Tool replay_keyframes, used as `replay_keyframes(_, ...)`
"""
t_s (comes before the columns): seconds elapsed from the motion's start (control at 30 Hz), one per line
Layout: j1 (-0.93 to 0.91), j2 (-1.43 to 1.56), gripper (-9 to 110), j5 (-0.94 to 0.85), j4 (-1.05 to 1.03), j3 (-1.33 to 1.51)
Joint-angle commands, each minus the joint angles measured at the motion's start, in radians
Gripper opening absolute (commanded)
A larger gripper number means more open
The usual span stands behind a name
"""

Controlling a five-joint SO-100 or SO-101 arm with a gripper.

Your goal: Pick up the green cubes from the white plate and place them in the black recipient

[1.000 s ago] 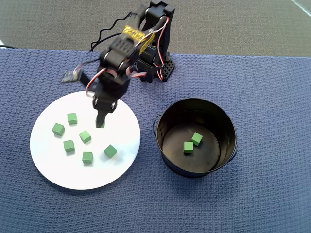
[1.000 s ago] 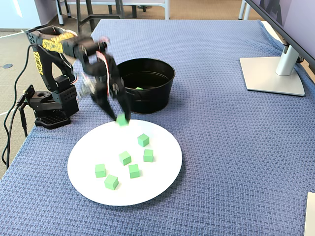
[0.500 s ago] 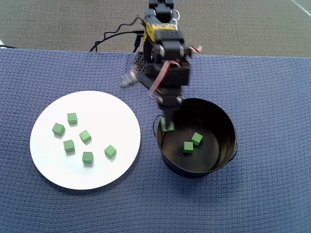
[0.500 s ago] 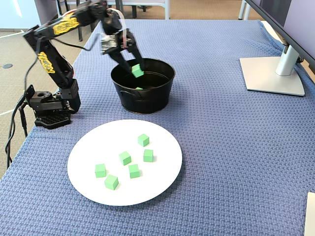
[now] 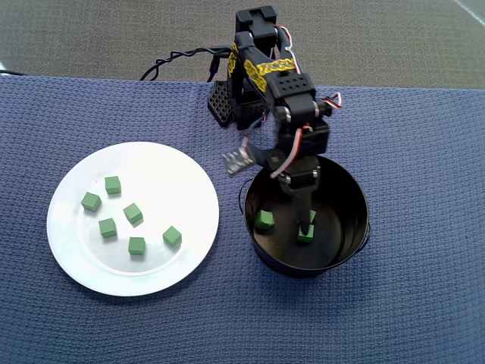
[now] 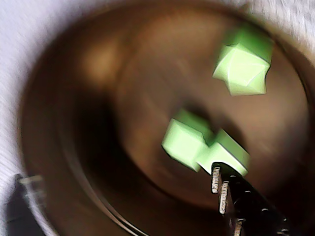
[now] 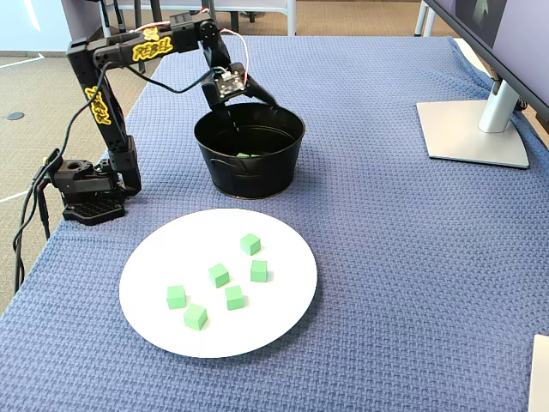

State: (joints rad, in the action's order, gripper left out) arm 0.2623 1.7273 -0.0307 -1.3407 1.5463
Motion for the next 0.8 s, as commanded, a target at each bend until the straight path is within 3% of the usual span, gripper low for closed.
replay_keyframes(0.0,-0.161,0.100,48,0.043,-0.014,-0.117)
replay_keyframes(0.13,-0.445,0.025,47,0.028,-0.028,-0.207)
replay_keyframes(0.33,-0.761,-0.135,38,0.115,0.187,-0.101)
replay_keyframes(0.77,-0.704,-0.230,31,0.202,0.252,0.063)
